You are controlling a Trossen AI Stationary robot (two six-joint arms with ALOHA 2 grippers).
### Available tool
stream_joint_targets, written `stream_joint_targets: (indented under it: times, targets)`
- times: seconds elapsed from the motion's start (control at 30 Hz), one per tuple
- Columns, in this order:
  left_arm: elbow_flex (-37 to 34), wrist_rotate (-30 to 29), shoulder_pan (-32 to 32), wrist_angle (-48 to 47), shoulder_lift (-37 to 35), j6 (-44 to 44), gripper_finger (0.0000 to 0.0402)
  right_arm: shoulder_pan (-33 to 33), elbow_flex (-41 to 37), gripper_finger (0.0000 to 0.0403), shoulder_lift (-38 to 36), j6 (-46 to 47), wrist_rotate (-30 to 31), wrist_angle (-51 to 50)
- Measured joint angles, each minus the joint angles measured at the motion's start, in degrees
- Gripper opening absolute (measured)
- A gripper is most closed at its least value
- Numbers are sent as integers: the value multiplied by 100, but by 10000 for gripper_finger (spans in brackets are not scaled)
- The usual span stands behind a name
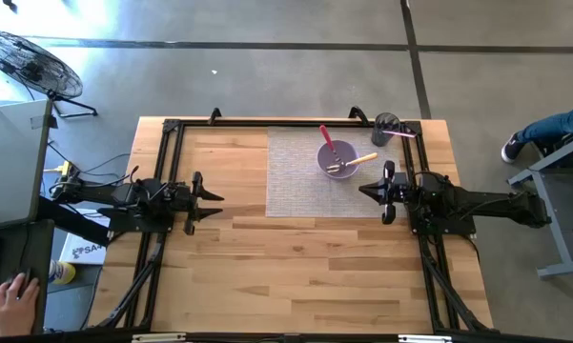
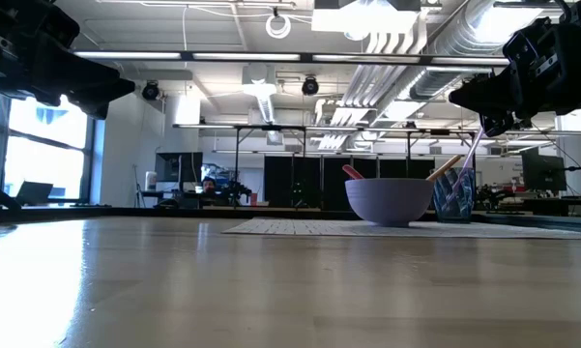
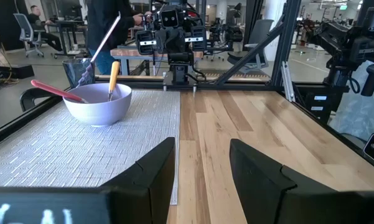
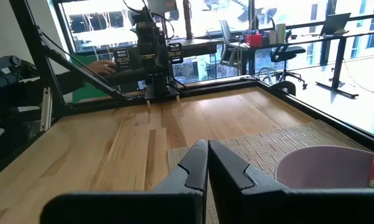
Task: Pick & Place Utensil
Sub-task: Return to Home Position
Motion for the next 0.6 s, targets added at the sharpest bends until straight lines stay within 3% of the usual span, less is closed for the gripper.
stream_joint_targets:
  times: [0.6]
  targets:
    - [2, -1, 0, 0, 0, -1, 150, 1, 0, 6, -1, 0, 0, 1]
